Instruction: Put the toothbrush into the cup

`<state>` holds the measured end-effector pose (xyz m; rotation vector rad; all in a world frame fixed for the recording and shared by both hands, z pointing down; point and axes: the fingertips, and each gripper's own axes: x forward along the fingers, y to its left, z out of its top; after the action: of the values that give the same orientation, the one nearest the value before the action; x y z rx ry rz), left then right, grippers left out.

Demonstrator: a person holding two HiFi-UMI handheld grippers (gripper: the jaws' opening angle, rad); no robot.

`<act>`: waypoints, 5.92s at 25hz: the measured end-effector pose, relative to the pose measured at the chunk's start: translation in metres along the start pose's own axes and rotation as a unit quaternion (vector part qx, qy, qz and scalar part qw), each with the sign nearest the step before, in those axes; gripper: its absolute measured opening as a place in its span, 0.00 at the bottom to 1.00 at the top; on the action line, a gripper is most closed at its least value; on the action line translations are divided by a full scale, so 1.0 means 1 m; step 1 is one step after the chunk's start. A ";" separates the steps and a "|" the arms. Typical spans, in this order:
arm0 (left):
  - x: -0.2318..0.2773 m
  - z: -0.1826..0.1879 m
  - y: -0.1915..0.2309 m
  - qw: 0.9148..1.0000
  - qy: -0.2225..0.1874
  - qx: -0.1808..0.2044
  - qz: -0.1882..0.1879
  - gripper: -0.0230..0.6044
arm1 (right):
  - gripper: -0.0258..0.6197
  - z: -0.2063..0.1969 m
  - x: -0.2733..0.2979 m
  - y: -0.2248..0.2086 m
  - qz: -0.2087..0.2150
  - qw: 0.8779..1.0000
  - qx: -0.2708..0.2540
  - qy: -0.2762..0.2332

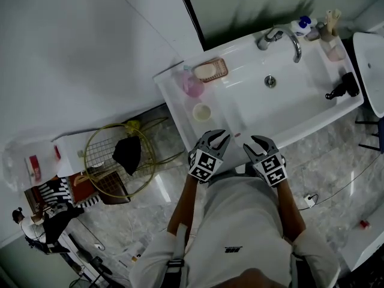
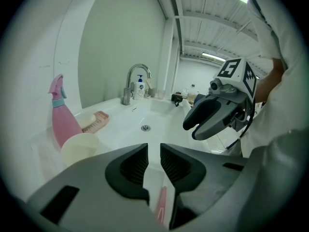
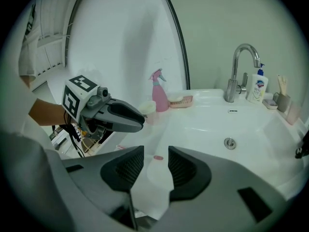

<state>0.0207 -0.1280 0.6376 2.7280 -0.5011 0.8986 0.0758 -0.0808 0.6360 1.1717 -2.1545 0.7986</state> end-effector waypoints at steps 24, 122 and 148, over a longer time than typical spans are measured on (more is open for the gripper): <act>0.045 -0.051 -0.031 0.990 0.117 0.051 -0.059 0.14 | 0.29 -0.023 0.012 -0.003 0.009 1.000 0.015 0.014; -0.069 0.060 0.068 0.970 -0.183 -0.057 0.147 0.10 | 0.24 0.098 0.024 0.033 0.038 0.991 -0.100 -0.081; -0.090 0.109 0.122 0.916 -0.338 -0.132 0.171 0.10 | 0.23 0.124 0.038 0.027 0.055 0.988 -0.093 -0.106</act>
<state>-0.0368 -0.2513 0.5098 2.6686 -1.1550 -0.1074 0.0122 -0.1789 0.5731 1.0914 -2.4273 0.5224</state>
